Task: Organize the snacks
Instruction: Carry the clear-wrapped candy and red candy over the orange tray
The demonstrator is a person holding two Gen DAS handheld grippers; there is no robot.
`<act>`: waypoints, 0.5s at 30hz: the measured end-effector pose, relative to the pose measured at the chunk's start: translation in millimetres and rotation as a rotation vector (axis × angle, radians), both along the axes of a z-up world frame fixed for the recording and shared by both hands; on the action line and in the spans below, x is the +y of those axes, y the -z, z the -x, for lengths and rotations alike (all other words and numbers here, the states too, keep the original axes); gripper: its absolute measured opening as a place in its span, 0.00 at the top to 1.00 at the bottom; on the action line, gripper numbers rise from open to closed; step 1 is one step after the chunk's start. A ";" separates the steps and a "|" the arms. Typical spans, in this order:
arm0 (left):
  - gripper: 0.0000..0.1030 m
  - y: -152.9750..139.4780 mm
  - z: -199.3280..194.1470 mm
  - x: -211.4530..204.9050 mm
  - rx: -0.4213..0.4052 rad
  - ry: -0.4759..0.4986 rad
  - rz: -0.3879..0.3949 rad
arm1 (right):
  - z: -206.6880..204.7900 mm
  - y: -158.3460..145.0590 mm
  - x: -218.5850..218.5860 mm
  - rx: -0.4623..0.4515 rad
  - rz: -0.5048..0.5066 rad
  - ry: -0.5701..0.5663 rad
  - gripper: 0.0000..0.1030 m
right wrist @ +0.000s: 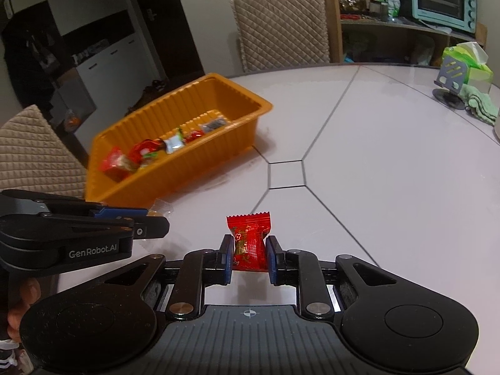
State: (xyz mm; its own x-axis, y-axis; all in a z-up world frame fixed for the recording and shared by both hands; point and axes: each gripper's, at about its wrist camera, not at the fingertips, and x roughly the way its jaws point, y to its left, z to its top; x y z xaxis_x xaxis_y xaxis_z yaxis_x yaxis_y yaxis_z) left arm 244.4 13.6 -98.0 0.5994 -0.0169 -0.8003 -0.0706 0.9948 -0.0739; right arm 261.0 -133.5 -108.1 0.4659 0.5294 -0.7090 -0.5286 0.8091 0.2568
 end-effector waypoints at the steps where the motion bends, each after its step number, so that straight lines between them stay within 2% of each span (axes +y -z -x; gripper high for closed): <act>1: 0.82 -2.4 3.2 2.0 -0.002 -0.005 0.001 | 2.8 -2.7 1.9 0.001 -0.006 -0.010 0.79; 15: 0.82 -40.4 29.5 42.2 -0.049 -0.086 -0.002 | 10.8 -28.9 53.0 -0.037 -0.057 -0.122 0.79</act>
State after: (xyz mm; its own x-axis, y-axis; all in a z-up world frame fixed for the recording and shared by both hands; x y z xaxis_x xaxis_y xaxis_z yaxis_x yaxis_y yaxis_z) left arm 214.8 55.8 -57.6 0.6368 0.0377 -0.7701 -0.1522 0.9853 -0.0776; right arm 250.2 -80.6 -79.2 0.4208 0.6224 -0.6600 -0.6319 0.7231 0.2790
